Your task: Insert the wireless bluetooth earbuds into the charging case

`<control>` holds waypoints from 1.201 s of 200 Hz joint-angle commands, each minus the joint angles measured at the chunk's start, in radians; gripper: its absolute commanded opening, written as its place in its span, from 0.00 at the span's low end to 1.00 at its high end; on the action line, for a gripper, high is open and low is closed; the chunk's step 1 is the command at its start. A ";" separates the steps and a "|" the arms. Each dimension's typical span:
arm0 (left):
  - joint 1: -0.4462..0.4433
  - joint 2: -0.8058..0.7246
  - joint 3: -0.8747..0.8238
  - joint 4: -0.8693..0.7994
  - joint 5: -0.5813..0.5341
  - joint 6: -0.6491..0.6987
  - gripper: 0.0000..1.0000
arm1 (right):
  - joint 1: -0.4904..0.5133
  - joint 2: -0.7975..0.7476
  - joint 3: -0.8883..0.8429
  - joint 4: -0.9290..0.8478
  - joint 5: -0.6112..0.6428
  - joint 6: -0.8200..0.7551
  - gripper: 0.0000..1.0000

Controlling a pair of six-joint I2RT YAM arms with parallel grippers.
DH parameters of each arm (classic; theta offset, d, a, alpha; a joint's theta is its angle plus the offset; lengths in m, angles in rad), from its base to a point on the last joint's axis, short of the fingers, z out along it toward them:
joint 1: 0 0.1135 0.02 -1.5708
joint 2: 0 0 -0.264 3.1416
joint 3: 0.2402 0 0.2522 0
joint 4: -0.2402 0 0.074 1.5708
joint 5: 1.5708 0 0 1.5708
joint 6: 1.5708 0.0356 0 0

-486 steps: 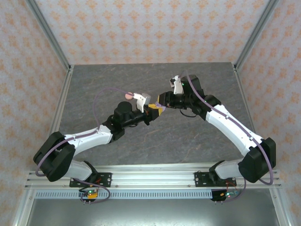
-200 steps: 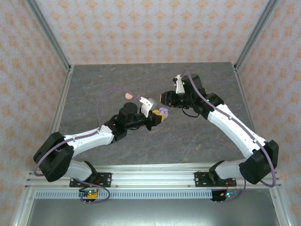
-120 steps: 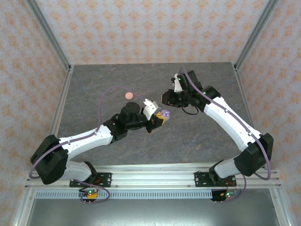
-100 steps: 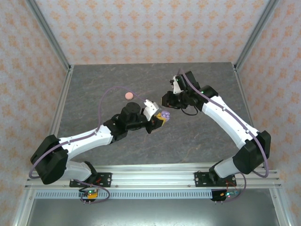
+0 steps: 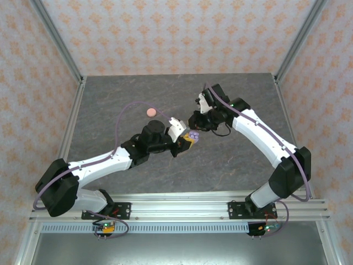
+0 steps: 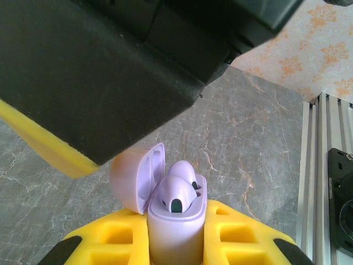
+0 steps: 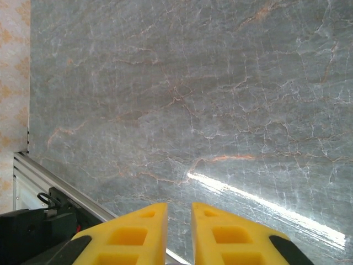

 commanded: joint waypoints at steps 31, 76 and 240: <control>-0.005 -0.019 0.041 0.006 0.006 0.009 0.19 | 0.004 -0.002 0.004 -0.059 -0.040 -0.043 0.19; -0.004 -0.002 0.043 -0.001 -0.046 -0.015 0.18 | 0.003 -0.019 -0.026 -0.070 -0.058 -0.058 0.19; 0.009 0.024 0.049 -0.018 -0.133 -0.074 0.18 | 0.005 -0.043 -0.027 -0.092 0.037 -0.057 0.19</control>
